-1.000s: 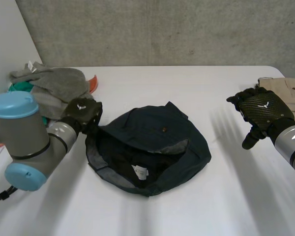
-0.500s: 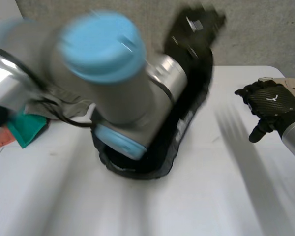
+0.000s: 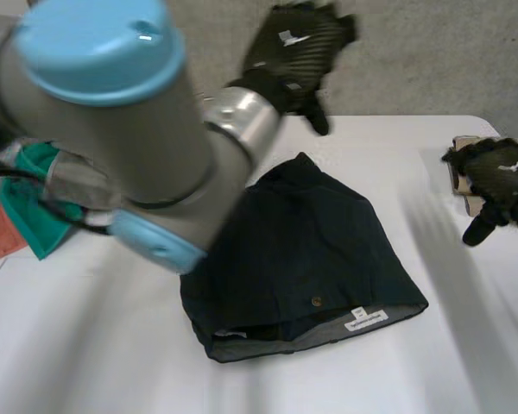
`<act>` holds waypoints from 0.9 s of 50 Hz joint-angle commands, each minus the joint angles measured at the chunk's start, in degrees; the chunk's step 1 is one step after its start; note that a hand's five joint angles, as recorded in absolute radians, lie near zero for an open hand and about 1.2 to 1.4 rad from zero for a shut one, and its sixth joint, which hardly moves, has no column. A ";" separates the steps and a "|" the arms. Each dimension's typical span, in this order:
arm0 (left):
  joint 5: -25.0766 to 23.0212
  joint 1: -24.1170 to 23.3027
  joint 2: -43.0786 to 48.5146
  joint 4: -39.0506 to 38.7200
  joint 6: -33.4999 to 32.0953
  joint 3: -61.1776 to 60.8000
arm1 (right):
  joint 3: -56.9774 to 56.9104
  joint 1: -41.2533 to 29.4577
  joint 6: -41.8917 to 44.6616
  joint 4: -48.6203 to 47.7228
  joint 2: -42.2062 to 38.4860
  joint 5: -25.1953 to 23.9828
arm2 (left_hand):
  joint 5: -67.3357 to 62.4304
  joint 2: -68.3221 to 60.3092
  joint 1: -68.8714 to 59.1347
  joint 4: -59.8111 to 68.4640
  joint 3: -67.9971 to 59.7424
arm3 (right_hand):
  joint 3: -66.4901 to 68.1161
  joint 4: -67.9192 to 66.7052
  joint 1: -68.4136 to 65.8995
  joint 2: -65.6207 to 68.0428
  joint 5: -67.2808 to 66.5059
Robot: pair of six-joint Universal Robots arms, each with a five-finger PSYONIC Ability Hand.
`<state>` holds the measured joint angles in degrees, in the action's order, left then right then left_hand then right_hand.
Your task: Fold the laundry.
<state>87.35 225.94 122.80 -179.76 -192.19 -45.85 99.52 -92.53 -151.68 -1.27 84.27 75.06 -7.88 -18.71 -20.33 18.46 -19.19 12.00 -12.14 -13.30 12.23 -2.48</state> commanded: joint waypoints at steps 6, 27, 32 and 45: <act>-2.53 17.77 -3.80 0.37 -9.68 -22.96 | 5.93 -5.81 -0.02 6.39 -0.07 -0.36 | 1.27 2.11 3.72 -1.86 2.59 | -2.00 2.14 3.30 -2.23 2.48; -13.61 24.90 5.43 0.72 -20.06 -30.18 | 8.68 -9.51 -4.15 -10.33 -14.13 5.53 | -40.22 -39.38 -37.77 39.63 -38.90 | 30.97 -30.83 -29.67 30.75 -30.49; -13.26 23.76 4.46 -0.42 -18.92 -32.11 | 5.17 -9.34 -3.98 -12.35 -15.72 5.71 | -62.12 -61.29 -59.67 61.54 -60.81 | 68.00 -67.85 -66.70 67.77 -67.52; -0.97 14.10 -11.35 -6.74 -15.23 -45.38 | -27.15 -9.77 5.33 -13.85 -31.26 10.90 | -62.12 -61.29 -59.67 61.54 -60.81 | 68.00 -67.86 -66.70 67.77 -67.52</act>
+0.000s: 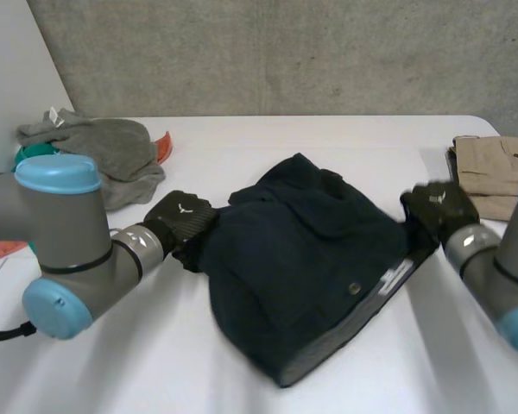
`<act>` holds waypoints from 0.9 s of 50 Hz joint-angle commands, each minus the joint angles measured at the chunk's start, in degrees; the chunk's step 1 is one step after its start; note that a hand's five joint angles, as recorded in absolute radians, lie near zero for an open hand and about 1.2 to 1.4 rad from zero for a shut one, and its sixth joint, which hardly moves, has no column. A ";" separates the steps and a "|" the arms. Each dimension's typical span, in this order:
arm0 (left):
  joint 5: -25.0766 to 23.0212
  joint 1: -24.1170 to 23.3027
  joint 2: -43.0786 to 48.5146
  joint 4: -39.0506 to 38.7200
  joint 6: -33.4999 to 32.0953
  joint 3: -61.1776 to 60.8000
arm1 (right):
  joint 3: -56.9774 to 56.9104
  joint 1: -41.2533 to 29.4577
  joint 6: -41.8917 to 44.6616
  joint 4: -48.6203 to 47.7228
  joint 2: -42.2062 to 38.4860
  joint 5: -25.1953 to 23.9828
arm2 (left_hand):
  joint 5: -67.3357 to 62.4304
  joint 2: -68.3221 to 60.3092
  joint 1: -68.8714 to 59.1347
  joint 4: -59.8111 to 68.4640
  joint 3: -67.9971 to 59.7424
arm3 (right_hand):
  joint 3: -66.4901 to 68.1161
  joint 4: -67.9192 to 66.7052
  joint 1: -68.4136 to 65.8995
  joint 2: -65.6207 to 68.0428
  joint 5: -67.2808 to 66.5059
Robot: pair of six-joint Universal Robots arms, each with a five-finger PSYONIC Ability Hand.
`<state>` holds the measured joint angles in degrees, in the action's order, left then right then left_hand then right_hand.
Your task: Fold the laundry.
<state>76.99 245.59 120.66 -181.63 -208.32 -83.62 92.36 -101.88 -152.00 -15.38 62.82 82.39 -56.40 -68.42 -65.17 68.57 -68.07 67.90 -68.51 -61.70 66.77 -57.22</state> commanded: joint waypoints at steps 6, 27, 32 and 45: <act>14.50 -14.87 -12.02 -9.18 1.33 -10.07 | -39.24 -0.51 6.90 -0.61 -23.32 3.30 | -13.60 -11.58 -14.83 11.43 -11.93 | 12.10 -11.49 -18.30 13.23 -12.78; 29.19 -19.01 -11.04 -10.42 1.60 -10.05 | -24.70 1.51 6.46 15.54 -3.59 6.11 | 43.57 45.59 42.34 -45.73 45.23 | -57.90 58.51 51.70 -56.77 57.22; 28.66 -16.81 -13.51 -11.73 1.77 -15.16 | -12.93 1.33 4.35 25.65 5.11 5.67 | 46.59 48.62 45.36 -48.76 48.26 | -57.90 58.51 51.70 -56.77 57.22; 8.65 -2.75 -8.08 -15.87 14.57 -15.35 | 15.21 -3.58 -9.71 16.27 19.45 -0.66 | 40.55 42.57 39.32 -42.72 42.22 | -54.28 54.89 48.08 -53.16 53.60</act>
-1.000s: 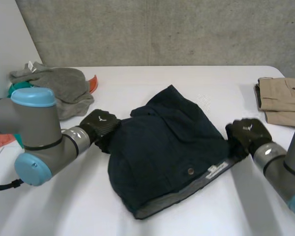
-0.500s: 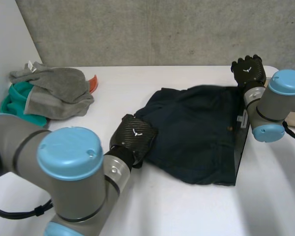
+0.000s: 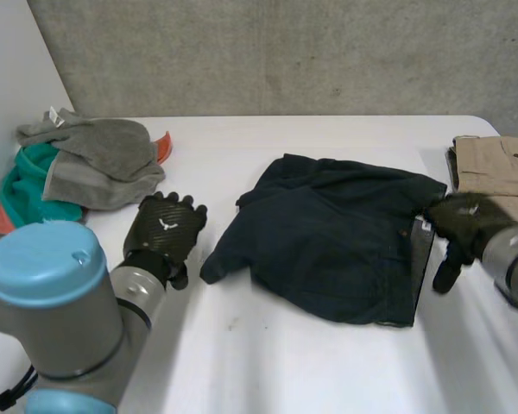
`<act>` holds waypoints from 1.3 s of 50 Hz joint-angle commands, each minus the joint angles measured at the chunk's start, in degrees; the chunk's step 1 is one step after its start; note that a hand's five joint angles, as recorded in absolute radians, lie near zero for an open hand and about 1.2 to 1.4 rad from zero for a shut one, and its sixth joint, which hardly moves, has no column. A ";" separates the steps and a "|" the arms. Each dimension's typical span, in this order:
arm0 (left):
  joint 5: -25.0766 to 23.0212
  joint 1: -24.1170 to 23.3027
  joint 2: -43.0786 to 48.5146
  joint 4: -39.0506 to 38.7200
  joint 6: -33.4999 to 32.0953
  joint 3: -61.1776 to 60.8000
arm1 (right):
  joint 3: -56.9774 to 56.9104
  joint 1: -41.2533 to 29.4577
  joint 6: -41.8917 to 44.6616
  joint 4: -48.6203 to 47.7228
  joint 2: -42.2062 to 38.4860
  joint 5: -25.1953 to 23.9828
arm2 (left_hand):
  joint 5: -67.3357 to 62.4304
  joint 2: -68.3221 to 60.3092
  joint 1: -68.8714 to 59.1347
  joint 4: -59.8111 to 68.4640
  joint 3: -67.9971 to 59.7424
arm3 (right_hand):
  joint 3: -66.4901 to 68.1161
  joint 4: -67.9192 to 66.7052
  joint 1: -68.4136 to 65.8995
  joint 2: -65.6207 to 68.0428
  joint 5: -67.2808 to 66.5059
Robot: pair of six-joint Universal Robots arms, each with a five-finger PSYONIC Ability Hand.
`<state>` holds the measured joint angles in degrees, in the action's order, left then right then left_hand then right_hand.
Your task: Fold the laundry.
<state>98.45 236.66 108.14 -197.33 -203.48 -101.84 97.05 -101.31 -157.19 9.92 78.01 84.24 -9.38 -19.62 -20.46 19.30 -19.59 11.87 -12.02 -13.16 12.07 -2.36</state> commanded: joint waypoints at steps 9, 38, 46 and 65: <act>-17.15 7.06 8.66 4.58 16.63 7.00 | 13.96 -9.60 -5.24 -17.48 -3.30 1.89 | -11.69 -11.45 -10.61 11.77 -11.48 | 3.76 -3.62 -2.48 3.56 -3.28; -2.74 0.91 -5.11 5.37 12.33 14.73 | 1.85 -10.84 9.53 -16.70 11.71 5.32 | -60.62 -60.38 -59.54 60.70 -60.41 | 68.13 -67.98 -66.84 67.93 -67.64; -2.48 0.56 -22.96 9.32 3.36 16.84 | -20.65 -10.57 9.79 1.84 15.06 4.18 | -60.62 -60.38 -59.54 60.70 -60.41 | 68.13 -67.98 -66.84 67.93 -67.64; -1.77 1.17 -3.84 18.91 -2.09 28.70 | -38.51 -10.92 11.37 13.55 -4.61 4.27 | -60.62 -60.38 -59.54 60.70 -60.41 | 68.13 -67.98 -66.84 67.93 -67.64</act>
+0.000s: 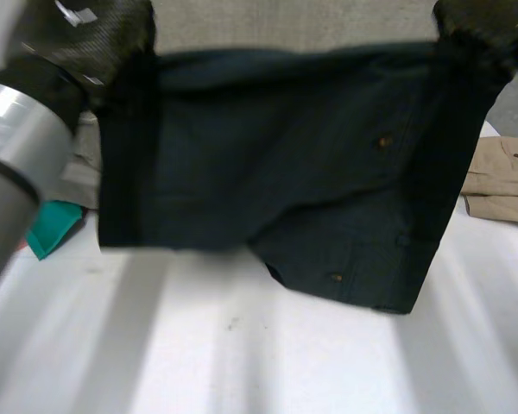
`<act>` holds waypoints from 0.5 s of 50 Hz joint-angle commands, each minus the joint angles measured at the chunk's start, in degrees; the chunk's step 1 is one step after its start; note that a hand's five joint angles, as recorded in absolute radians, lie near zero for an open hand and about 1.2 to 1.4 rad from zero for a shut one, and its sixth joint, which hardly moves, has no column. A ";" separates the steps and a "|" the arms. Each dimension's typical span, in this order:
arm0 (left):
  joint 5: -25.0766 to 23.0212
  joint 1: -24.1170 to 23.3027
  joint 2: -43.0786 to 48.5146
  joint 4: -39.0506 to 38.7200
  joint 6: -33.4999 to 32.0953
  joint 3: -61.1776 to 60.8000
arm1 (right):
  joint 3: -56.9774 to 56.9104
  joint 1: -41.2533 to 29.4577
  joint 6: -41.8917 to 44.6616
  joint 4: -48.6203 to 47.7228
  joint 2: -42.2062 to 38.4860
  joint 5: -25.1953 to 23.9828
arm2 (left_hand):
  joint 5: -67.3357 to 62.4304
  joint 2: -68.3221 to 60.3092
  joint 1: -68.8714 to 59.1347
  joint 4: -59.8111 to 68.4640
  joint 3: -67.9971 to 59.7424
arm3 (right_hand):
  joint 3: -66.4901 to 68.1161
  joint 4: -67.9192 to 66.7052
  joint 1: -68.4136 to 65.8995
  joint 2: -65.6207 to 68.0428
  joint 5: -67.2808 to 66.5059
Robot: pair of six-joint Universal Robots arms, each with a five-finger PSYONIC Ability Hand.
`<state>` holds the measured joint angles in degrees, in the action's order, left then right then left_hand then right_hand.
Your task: Fold the laundry.
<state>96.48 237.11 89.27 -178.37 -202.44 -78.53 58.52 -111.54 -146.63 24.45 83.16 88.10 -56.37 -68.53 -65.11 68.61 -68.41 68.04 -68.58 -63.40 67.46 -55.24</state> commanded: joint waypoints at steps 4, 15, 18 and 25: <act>-0.23 1.60 22.78 -1.09 -7.52 13.03 | -2.52 -0.78 1.17 -3.79 -16.88 0.76 | -13.63 -11.47 -14.89 11.39 -11.59 | 11.96 -11.42 -16.60 12.54 -14.76; -0.50 3.01 38.77 -20.58 -16.66 54.47 | -19.66 -1.13 3.54 -40.32 -27.18 7.44 | -13.63 -11.47 -14.89 11.39 -11.59 | 11.96 -11.42 -16.60 12.54 -14.76; 0.03 3.36 39.93 -23.06 -16.77 61.11 | -21.51 -1.40 4.16 -50.68 -27.44 7.01 | -13.63 -11.47 -14.89 11.39 -11.59 | 11.96 -11.42 -16.60 12.54 -14.76; 2.49 1.87 38.53 -23.51 -12.63 55.61 | -20.64 -1.66 3.99 -52.75 -27.88 6.56 | -13.63 -11.47 -14.89 11.39 -11.59 | 11.96 -11.42 -16.60 12.54 -14.76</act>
<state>96.99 240.49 129.25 -201.91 -218.02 -18.64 36.78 -112.99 -142.63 -26.24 55.36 95.29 -56.38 -68.63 -65.11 68.85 -68.42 68.22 -68.77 -64.25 67.46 -58.23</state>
